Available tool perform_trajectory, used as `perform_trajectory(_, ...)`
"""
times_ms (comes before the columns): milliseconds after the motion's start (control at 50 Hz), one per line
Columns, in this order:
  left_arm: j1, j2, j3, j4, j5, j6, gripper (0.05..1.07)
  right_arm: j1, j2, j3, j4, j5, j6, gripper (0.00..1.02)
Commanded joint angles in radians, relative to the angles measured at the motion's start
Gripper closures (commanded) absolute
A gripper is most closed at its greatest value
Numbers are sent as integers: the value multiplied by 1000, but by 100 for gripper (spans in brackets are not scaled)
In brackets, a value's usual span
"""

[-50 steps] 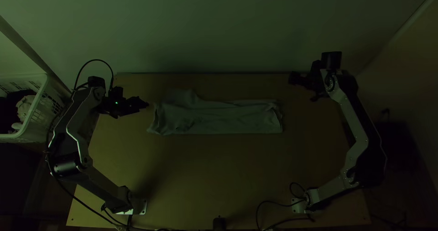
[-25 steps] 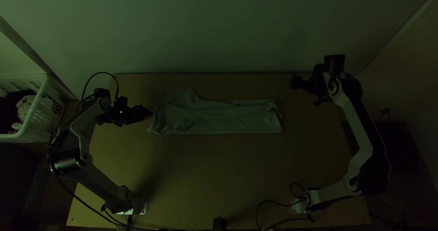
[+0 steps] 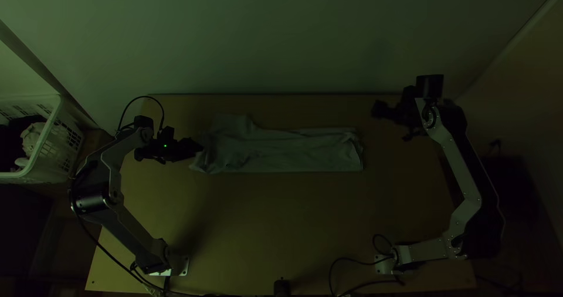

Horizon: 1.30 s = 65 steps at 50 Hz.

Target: Fold the t-shirt

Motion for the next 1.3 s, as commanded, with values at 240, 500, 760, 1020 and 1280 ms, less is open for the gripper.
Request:
perform_trajectory(240, -112, 42, -2, 56, 26, -104, 9, 19, -49, -34, -3, 6, 7, 4)
perform_trajectory(500, -133, 40, 27, 65, 27, -153, 9, 30, -55, -58, -3, 7, 0, 4)
perform_trajectory(760, -140, 37, 31, 60, 32, -170, 9, 48, -53, -81, -2, 7, -5, 4)
perform_trajectory(1020, -265, 88, 59, 98, -39, -228, 9, 53, -53, -97, 5, 7, -3, 4)
perform_trajectory(1280, -362, 132, 80, 114, -149, -297, 9, 53, -60, -141, 6, 7, -2, 4)
